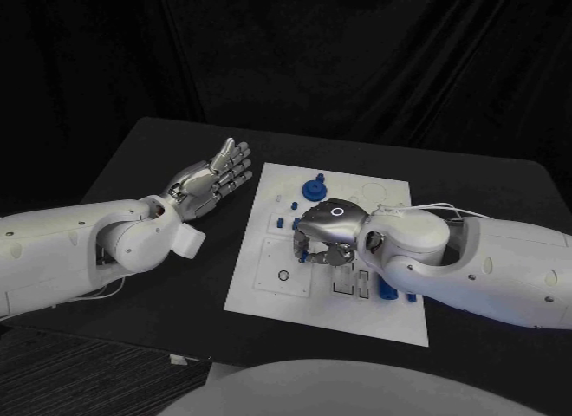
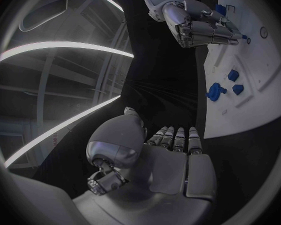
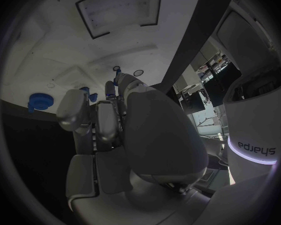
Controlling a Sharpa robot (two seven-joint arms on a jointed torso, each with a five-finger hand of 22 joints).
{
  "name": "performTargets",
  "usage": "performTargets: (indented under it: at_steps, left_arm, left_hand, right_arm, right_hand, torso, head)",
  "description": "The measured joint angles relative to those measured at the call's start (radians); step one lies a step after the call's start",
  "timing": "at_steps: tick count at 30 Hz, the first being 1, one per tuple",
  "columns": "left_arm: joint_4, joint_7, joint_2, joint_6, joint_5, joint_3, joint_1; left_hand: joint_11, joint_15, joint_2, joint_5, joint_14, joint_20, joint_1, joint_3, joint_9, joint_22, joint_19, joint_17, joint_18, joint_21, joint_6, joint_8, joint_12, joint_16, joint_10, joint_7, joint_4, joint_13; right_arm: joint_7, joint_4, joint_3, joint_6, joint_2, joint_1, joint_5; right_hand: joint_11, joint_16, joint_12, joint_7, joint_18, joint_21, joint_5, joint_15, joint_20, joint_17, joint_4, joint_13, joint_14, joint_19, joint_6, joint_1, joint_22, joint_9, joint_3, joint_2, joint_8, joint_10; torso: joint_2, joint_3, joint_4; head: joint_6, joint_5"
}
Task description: Assemble the parts on the task board
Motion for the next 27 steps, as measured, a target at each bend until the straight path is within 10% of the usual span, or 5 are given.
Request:
performTargets:
  at_steps: [27]
  left_arm:
    - [-0.006,-0.011,0.004,0.012,0.000,0.000,-0.009]
  left_hand:
    - [0.000,0.000,0.000,0.000,0.000,0.000,0.000,0.041,0.000,0.000,0.000,0.000,0.000,0.000,0.010,0.000,0.000,0.000,0.000,0.010,-0.014,0.000]
  right_arm:
    - [-0.006,-0.009,0.000,-0.008,0.012,-0.014,-0.037]
  right_hand:
    - [0.000,0.000,0.000,0.000,0.000,0.000,0.000,0.000,0.000,-0.004,-0.012,0.001,0.000,-0.010,0.000,-0.016,0.000,0.000,0.012,-0.016,0.000,0.014]
  torso:
    - [0.001,0.0001,0.0004]
  head:
    - [0.000,0.000]
